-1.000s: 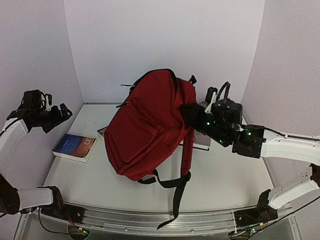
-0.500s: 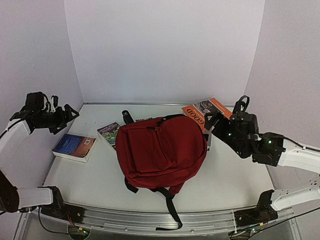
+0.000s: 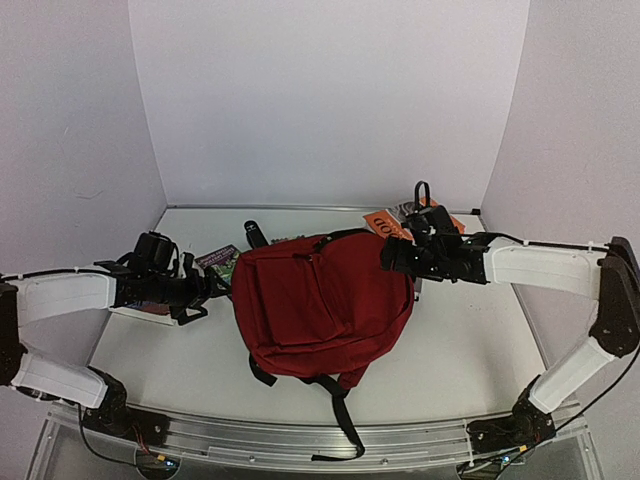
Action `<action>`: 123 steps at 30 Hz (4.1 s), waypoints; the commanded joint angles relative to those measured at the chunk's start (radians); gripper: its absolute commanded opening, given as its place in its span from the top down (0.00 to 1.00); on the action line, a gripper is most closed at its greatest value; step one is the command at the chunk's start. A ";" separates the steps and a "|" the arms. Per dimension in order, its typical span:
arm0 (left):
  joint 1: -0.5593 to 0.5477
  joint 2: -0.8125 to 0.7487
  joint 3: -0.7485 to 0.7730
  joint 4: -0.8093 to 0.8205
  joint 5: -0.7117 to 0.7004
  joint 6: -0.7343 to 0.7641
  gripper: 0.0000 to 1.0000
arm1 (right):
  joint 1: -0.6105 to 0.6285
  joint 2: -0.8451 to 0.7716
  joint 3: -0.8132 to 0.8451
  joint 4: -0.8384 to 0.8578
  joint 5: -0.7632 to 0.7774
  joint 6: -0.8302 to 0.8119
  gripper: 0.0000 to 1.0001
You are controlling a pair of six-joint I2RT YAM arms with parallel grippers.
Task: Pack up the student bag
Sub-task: Place the student bag at the center of the board, then adjust the student bag at the center of the board, then unzip the student bag at the center of the board.
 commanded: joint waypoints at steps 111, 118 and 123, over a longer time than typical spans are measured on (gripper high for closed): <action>-0.426 0.719 0.408 0.392 -0.014 -0.118 0.96 | 0.180 0.512 0.122 0.452 -0.224 0.510 0.67; -0.426 0.710 0.393 0.408 -0.006 -0.126 1.00 | 0.174 0.548 0.148 0.452 -0.218 0.519 0.72; -0.426 0.699 0.381 0.406 -0.010 -0.127 1.00 | 0.172 0.556 0.161 0.452 -0.215 0.519 0.78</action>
